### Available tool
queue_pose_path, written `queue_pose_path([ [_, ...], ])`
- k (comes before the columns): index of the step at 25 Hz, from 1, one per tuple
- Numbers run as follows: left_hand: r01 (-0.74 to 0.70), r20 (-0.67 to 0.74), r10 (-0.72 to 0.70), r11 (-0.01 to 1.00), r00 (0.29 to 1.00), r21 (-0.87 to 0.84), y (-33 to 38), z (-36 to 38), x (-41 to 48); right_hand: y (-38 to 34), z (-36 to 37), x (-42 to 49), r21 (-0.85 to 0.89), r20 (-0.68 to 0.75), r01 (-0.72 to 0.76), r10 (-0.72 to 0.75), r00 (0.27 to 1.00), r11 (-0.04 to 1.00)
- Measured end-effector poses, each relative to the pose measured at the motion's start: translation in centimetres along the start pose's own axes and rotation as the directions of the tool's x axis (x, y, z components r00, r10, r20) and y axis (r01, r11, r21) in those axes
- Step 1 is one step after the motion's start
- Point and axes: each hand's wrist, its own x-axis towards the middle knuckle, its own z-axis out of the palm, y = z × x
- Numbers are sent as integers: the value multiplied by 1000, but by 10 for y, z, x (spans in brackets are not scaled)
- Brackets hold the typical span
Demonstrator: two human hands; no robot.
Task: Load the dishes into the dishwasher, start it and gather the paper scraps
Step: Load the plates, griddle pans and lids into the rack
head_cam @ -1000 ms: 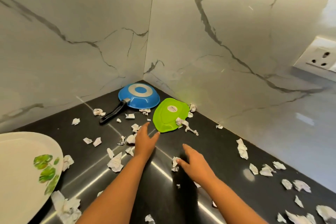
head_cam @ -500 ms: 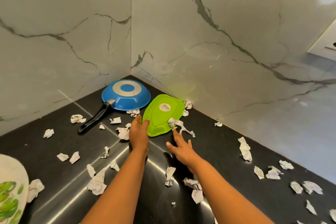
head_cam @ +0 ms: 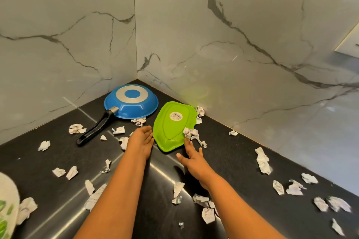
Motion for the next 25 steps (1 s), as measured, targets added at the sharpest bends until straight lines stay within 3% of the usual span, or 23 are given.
queue_pose_path([
  [5,184,140,-185,983,973,19,-19,12,-13,8,-4,0,200,-102,55,-35,994,978],
  [7,193,162,-195,981,967,27,-42,18,-23,13,-5,1,166,-127,68,-47,991,984],
  [12,31,168,-41,998,985,63,-77,16,-50,30,-2,-14,-33,-168,57,-62,984,998],
  [16,-127,193,72,948,979,291,-103,23,-98,38,-20,-44,295,-272,133,-51,961,946],
  [18,-285,307,159,858,938,427,-116,26,-126,41,-22,-68,384,-312,176,-52,949,907],
  [21,-357,405,181,837,896,416,-120,33,-155,37,-14,-109,518,-557,292,58,829,804],
  [23,-334,336,218,878,916,342,-118,40,-170,29,-18,-140,533,-707,360,169,686,766],
  [25,-325,285,242,898,928,297,-117,40,-175,27,-32,-168,583,-737,414,241,632,698],
])
